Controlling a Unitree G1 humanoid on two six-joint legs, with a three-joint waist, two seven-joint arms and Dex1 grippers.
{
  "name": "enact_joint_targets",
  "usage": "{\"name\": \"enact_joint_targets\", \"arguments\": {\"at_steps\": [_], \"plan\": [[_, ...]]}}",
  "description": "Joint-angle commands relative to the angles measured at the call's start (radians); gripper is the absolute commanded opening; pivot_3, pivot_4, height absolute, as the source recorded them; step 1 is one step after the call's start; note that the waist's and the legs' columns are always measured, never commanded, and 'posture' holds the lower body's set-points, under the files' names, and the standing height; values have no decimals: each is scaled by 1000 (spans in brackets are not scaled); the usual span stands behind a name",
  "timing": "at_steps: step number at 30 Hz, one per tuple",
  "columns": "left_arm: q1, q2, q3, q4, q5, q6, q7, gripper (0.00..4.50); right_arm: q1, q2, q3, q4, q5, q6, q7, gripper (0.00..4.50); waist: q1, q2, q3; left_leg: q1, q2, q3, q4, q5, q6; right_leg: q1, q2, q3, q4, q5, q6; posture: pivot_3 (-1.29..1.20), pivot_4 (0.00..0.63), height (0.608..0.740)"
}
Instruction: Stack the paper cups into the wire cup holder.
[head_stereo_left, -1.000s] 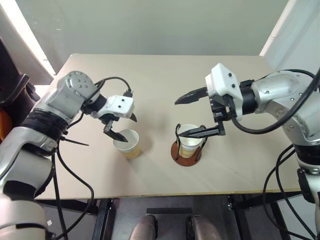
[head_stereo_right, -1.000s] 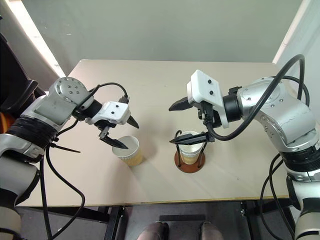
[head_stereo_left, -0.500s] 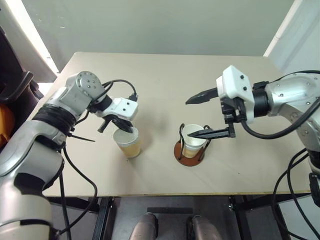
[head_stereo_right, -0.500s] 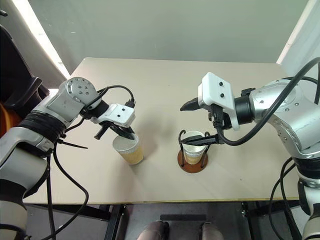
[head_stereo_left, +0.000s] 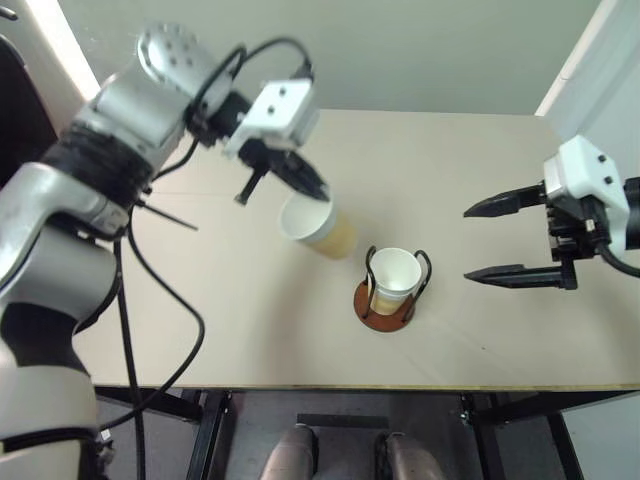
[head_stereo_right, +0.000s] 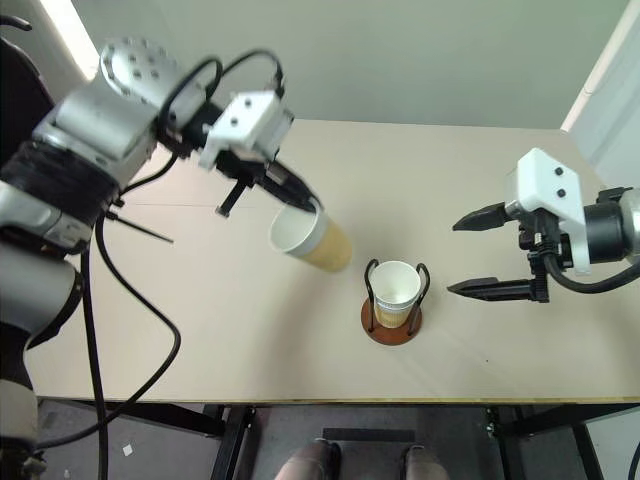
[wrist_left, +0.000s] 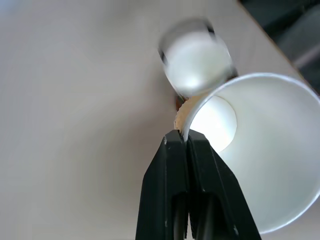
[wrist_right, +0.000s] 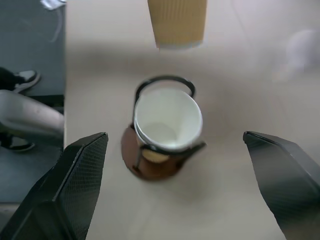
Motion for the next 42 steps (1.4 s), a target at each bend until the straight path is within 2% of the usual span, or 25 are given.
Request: {"name": "enact_joint_targets", "arguments": {"at_steps": [1, 5, 10, 19, 34, 42], "plan": [[-95, -69, -21, 70, -78, 37, -35, 42, 21, -30, -76, -20, 21, -10, 1, 4500, -2, 0, 0, 0, 1, 0, 1, 0, 0, 0, -1, 1, 0, 0, 1, 0, 150, 740], [-158, -156, -57, 125, -123, 61, -35, 42, 62, -35, -111, -52, 33, 4, -21, 4500, 0, 1, 2, 3, -2, 6, 1, 0, 1, 2, -4, 3, 1, -2, 7, 0, 150, 740], [-169, -257, -153, 190, -75, -5, -35, 42, 117, -39, -154, -96, 47, 24, -60, 4500, 0, 1, 2, 3, -8, 9, 5, -3, 6, 5, -9, 6, 0, -5, 16, 0, 150, 740], [-155, -320, -261, 231, -42, -113, -35, 42, 225, -48, -267, -182, 89, 90, -116, 4500, 11, 1, 2, 0, -10, 12, 17, -12, 12, 8, -10, 7, -1, -9, 24, 0, 150, 740], [-155, -401, -296, 261, -33, -181, -35, 42, 326, -39, -377, -285, 150, 158, -201, 4500, 22, 1, 2, 4, -11, 13, 20, -15, 16, 14, -11, 10, -1, -10, 28, 0, 150, 740], [-143, -472, -251, 354, 71, -241, -35, 42, 364, -41, -410, -316, 174, 172, -238, 4500, 23, 1, 2, 4, -12, 14, 21, -15, 17, 14, -11, 11, -1, -10, 29, 0, 150, 740]]}}
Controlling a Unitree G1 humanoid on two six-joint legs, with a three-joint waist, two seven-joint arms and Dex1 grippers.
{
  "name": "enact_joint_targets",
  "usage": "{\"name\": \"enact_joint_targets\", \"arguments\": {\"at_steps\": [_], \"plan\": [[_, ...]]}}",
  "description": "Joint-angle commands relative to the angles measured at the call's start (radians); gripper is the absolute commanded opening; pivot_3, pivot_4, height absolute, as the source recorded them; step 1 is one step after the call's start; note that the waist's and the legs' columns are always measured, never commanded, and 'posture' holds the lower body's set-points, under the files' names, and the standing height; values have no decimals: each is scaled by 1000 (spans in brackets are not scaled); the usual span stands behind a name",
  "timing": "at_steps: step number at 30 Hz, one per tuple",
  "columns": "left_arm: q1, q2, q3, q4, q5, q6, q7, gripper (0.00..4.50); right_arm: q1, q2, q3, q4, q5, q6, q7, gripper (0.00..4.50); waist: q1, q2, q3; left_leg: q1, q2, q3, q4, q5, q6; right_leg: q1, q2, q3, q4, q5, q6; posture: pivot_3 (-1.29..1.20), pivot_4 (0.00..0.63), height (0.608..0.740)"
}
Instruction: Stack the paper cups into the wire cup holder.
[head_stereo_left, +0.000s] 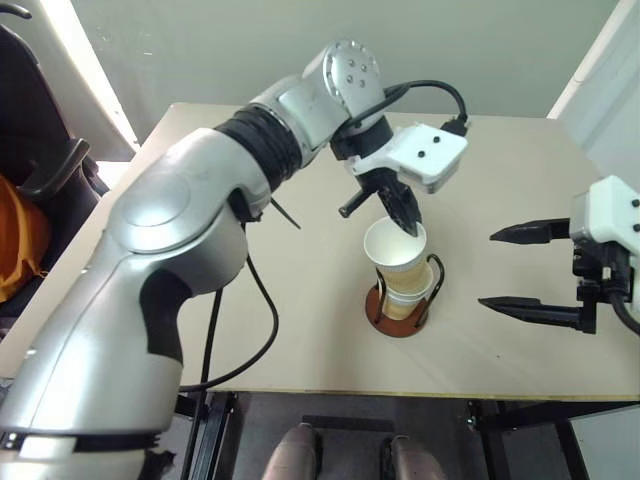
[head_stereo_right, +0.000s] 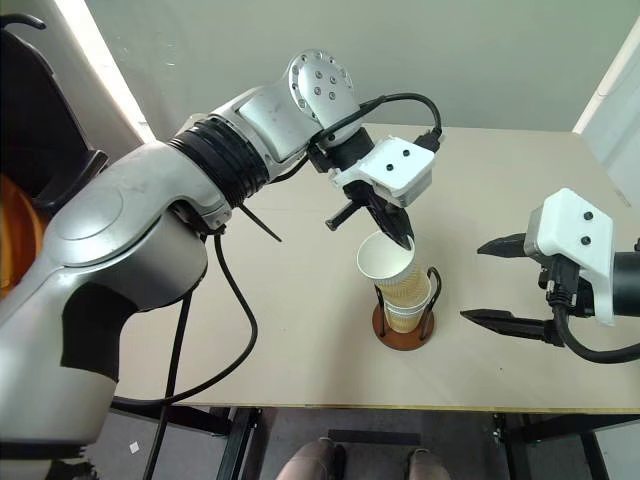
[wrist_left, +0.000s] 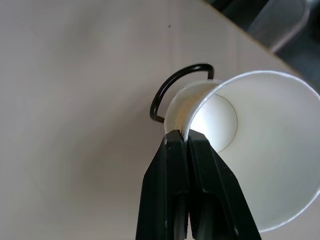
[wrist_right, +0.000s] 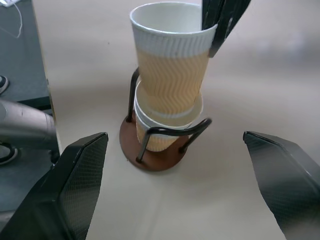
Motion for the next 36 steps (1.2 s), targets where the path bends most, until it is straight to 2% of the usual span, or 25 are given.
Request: {"name": "enact_joint_targets", "arguments": {"at_steps": [1, 4, 7, 12, 17, 21, 26, 28, 31, 36], "plan": [[-6, -27, 57, 47, 47, -21, -34, 42, -8, -13, -48, -19, 23, 0, -23, 4500, 0, 0, 0, 0, 0, 0, 0, 0, 0, 0, 0, 0, 0, 0, 0, 0, 150, 740], [-3, -34, 70, 52, 62, -30, -34, 42, -1, -13, -48, -26, 24, 2, -35, 4500, 0, 0, 0, 0, 0, 0, 0, 0, 0, 0, 0, 1, 0, 0, 1, 0, 150, 740], [1, -38, 84, 58, 80, -37, -34, 625, 3, -15, -48, -31, 30, 3, -45, 4500, 0, 0, 0, 0, 0, 0, 0, 0, 0, 0, 0, 1, 0, 0, 1, 0, 150, 740], [3, -39, 94, 58, 90, -42, -34, 2416, 4, -20, -42, -28, 32, -2, -50, 4500, 0, 0, 0, 0, -1, 0, 1, 0, 1, 0, 0, 1, 0, -1, 2, 0, 150, 740], [13, -55, 168, 101, 138, -75, -34, 4205, -10, -32, -14, -2, 23, -28, -38, 4500, 0, 0, 0, -1, -1, 1, 2, -1, 2, 0, 0, 1, 0, -1, 3, 0, 150, 740], [27, -35, 230, 118, 174, -72, -34, 4205, -6, -45, 13, 39, 5, -67, -10, 4500, 0, 0, 0, 0, -1, 1, 2, -2, 2, 0, 0, 3, 0, -1, 3, 0, 150, 740], [154, 167, 223, -125, 48, 39, -34, 4205, -56, -5, 93, 165, 17, -130, 24, 4500, -8, 2, -1, 2, -1, 4, 2, -2, 2, 0, 2, 8, 1, -2, 4, 0, 150, 740], [227, 246, 259, -202, 24, 99, -34, 4205, -83, 21, 116, 211, 21, -146, 25, 4500, -15, 3, -2, 3, -1, 5, 2, -2, 2, 0, 4, 11, 2, -2, 5, 0, 150, 740], [381, 395, 404, -310, 1, 240, -34, 4205, -70, 41, 142, 273, -11, -164, 34, 4500, -18, 3, -2, 3, -1, 5, 4, -2, 2, -1, 5, 13, 3, -2, 6, 0, 150, 740], [686, 643, 676, -662, -13, 510, 37, 4205, 5, 39, 99, 324, -30, -172, 71, 4500, -23, 4, -2, 2, -1, 5, 5, -2, 2, -2, 6, 13, 2, -2, 5, 0, 150, 740]]}}
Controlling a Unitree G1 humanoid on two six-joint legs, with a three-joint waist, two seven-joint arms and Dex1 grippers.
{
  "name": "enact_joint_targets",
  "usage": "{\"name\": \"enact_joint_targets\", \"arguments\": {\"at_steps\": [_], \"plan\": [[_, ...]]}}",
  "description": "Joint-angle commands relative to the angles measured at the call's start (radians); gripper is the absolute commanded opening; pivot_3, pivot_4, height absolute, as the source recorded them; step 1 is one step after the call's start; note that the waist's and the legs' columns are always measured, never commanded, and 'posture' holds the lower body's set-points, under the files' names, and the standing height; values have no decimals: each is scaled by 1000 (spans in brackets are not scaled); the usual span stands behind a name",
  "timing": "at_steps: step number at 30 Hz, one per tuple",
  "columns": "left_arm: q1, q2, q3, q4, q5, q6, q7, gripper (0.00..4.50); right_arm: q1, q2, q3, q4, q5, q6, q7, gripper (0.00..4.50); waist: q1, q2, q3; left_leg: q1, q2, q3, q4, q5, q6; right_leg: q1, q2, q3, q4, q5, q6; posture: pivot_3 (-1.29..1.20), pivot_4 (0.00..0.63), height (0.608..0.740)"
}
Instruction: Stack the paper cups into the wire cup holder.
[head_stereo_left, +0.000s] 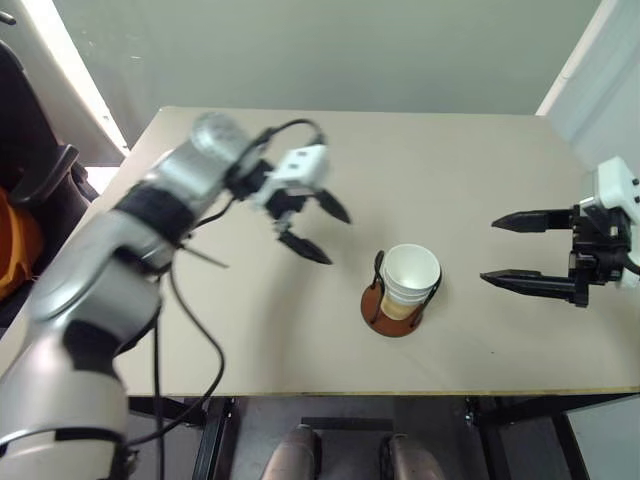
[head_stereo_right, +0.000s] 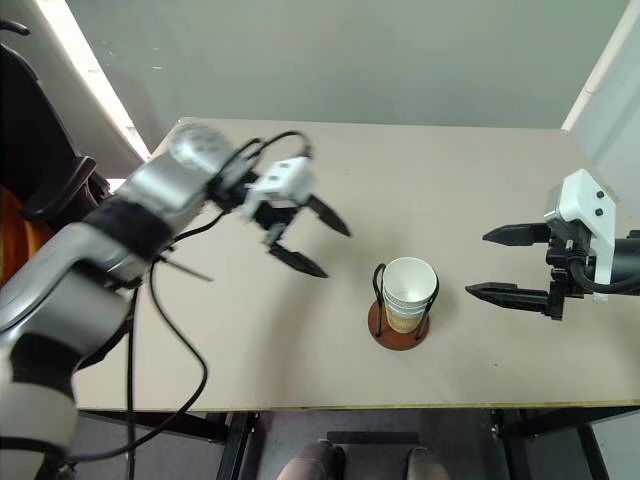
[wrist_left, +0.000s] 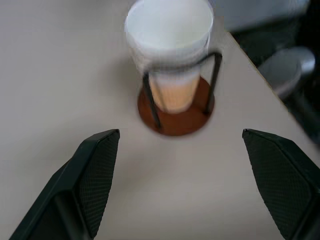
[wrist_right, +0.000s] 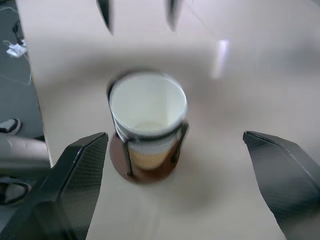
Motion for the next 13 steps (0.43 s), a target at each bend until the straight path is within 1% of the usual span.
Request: {"name": "enact_joint_targets", "arguments": {"at_steps": [1, 4, 6, 8, 10, 13], "plan": [[135, 113, 197, -274, -40, 171, 61, 4205, 9, -2, -65, 17, 1, -21, 23, 4500, 4, 1, 0, -1, -1, -1, -1, 0, 0, -1, -1, 0, 0, 0, 0, 0, 150, 740], [322, 211, 382, -425, -92, 307, 182, 4205, 24, 23, -101, 38, 27, -21, 39, 4500, 3, 0, 0, 1, -1, -1, -1, 0, 0, 1, -1, 0, -1, -1, -2, 0, 150, 740], [451, 252, 522, -504, -152, 398, 270, 4205, 42, 27, -117, 46, 23, -27, 55, 4500, -1, 0, 0, 4, -1, -1, -1, 0, 0, 3, -1, 0, 0, -1, -4, 0, 150, 740], [593, 275, 660, -576, -197, 456, 340, 4205, 37, 34, -121, 66, 32, -34, 69, 4500, -5, 0, 0, 10, -1, -1, -4, 1, -1, 8, -1, 0, 1, -2, -8, 0, 150, 740], [704, 279, 768, -618, -202, 492, 395, 4205, -8, 47, -98, 95, 48, -45, 79, 4500, -11, 0, 0, 18, -1, 1, -9, 2, -3, 12, -1, 1, 1, -9, -20, 0, 150, 740], [805, 285, 885, -634, -189, 526, 423, 4205, -85, 59, -37, 138, 32, -71, 93, 4500, -18, 0, 0, 26, 0, 1, -15, 3, -4, 14, 0, 2, 3, -9, -26, 0, 150, 740]]}}
